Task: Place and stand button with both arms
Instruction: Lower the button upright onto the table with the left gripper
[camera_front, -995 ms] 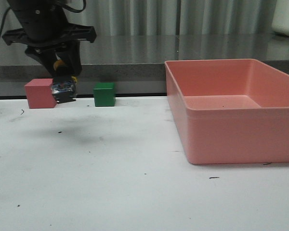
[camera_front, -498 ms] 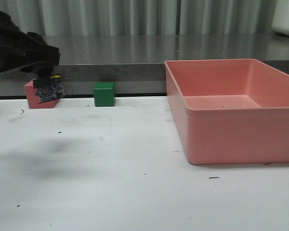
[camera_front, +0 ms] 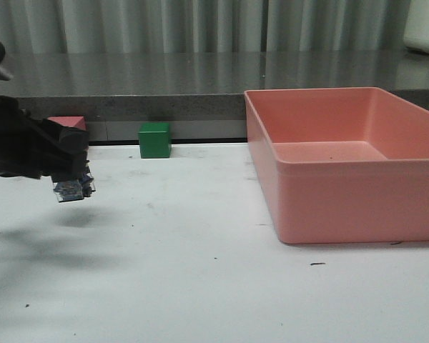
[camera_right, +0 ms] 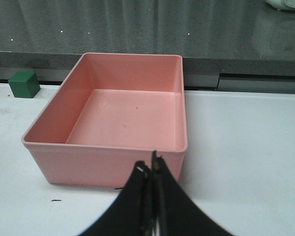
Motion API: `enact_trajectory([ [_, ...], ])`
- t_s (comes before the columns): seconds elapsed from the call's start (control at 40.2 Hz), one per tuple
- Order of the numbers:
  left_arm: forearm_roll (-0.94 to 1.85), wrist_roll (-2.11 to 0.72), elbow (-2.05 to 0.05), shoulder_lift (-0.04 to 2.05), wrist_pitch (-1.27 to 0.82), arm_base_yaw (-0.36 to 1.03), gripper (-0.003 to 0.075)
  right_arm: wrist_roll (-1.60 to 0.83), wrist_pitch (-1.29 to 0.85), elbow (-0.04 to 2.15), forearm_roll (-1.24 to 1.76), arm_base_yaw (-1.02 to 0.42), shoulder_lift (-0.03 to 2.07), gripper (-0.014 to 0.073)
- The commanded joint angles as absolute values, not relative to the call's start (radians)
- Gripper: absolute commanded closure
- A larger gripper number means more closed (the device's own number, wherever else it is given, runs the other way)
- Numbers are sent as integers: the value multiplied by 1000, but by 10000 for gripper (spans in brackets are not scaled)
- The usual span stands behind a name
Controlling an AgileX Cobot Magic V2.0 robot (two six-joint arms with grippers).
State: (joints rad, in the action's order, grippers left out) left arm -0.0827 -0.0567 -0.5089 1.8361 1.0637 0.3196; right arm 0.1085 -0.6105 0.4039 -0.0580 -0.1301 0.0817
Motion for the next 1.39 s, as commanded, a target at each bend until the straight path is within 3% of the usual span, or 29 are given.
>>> enact_trajectory([
  [0.0, -63, -166, -524, 1833, 1240, 318, 584, 101, -523, 429, -74, -125, 95, 662],
  [0.672, 0, -173, -524, 1943, 1368, 318, 573, 101, -523, 429, -74, -125, 95, 662],
  [0.746, 0, -173, -524, 1941, 1368, 318, 518, 101, -523, 429, -74, -125, 95, 662],
  [0.97, -6, -179, -524, 1922, 1368, 318, 250, 101, -523, 429, -74, -125, 95, 662],
  [1.368, 30, -226, -524, 1848, 1368, 369, 225, 101, -523, 429, -74, -125, 95, 662],
])
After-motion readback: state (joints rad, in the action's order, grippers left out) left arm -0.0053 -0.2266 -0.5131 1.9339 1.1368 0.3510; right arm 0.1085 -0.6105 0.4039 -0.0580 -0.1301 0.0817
